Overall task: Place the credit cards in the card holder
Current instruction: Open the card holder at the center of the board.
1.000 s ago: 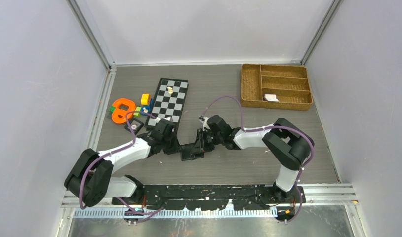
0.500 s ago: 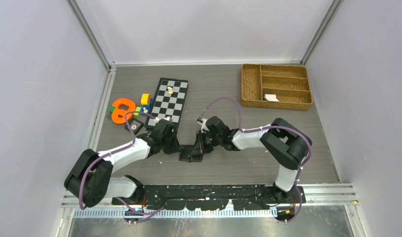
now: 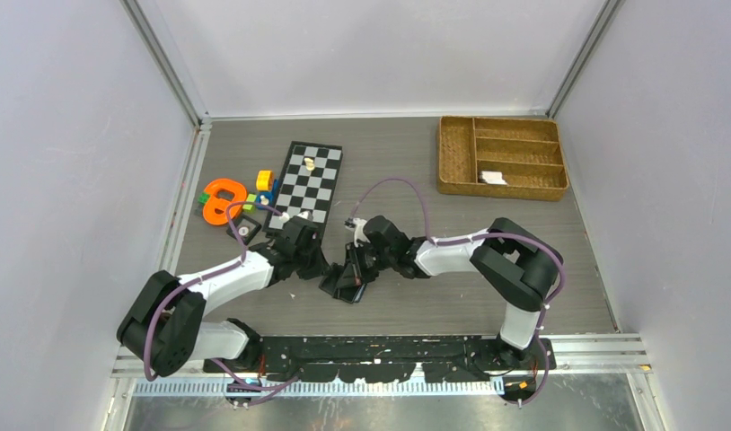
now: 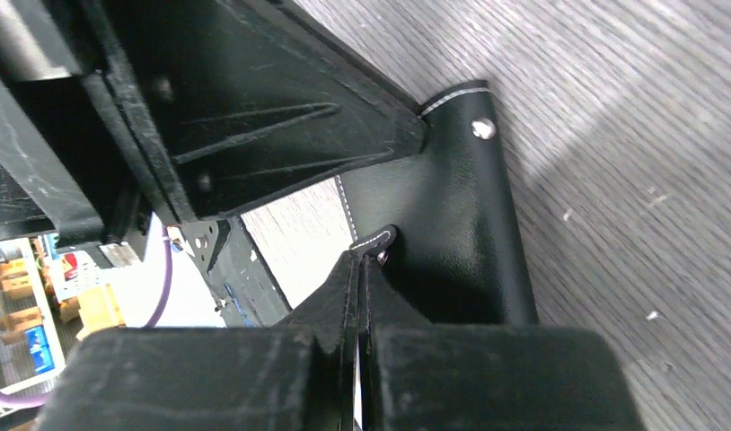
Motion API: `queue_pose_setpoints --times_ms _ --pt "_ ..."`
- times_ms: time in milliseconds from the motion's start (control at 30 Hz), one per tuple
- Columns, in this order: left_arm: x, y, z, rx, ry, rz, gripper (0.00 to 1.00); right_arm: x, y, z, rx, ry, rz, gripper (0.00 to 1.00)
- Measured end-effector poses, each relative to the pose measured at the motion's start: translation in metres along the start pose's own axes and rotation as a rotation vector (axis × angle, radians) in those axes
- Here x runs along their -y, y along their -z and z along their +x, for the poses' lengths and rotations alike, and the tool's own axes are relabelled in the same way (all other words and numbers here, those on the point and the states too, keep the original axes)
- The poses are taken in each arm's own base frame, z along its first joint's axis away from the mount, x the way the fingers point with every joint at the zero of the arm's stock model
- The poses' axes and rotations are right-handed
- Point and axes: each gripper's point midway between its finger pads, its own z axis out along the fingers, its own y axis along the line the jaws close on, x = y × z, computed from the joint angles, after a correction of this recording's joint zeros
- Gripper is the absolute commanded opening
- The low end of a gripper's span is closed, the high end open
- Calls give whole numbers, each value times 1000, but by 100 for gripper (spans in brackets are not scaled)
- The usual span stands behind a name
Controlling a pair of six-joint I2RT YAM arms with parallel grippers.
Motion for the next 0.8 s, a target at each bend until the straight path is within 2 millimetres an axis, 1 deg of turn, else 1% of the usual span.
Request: queue_pose_setpoints --times_ms 800 --pt "-2 -4 -2 16 9 -3 0 -15 -14 2 42 117 51 1"
